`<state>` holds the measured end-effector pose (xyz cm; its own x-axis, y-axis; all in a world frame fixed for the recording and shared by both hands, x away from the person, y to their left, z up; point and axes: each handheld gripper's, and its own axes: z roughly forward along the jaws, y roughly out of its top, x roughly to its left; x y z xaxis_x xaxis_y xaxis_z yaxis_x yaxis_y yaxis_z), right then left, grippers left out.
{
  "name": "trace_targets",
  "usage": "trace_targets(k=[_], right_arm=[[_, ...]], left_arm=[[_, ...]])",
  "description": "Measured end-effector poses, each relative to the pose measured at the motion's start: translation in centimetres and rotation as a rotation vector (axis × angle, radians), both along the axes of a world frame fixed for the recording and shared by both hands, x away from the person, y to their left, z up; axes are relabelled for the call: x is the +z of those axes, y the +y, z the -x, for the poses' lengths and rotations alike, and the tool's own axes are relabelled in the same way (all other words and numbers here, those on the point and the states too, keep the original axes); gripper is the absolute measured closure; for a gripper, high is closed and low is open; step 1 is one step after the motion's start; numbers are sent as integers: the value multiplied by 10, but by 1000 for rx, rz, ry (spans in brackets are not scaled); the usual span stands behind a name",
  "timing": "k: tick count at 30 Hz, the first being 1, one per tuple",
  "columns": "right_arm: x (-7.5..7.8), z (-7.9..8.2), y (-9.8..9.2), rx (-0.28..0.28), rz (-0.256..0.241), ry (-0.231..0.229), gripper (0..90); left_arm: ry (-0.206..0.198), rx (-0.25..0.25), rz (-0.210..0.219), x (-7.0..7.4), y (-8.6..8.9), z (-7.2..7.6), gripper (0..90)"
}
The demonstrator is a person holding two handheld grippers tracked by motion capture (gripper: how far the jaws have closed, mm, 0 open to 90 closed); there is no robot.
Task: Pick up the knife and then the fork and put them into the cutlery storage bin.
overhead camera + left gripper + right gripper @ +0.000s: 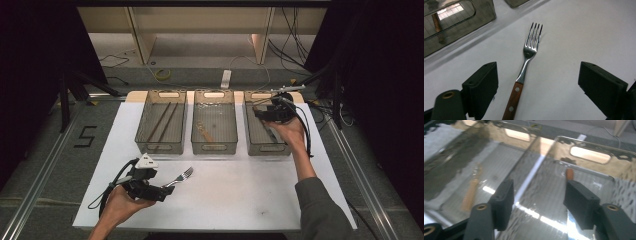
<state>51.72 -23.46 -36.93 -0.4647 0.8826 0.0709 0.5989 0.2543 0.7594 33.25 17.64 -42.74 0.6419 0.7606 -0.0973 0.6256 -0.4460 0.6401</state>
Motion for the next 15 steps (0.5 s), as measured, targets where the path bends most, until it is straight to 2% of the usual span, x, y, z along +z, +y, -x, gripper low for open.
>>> trace_targets(k=[5,8,15], right_arm=[[7,22,5,80,-31,-33,343],[8,39,9,128,-26,-45,321],[4,84,16,233,-21,-72,309]], left_arm=[[7,-4,-8,0,-1,-1,160],[20,-6,-25,-2,-2,-1,160],[20,-6,-33,1,-2,-4,161]])
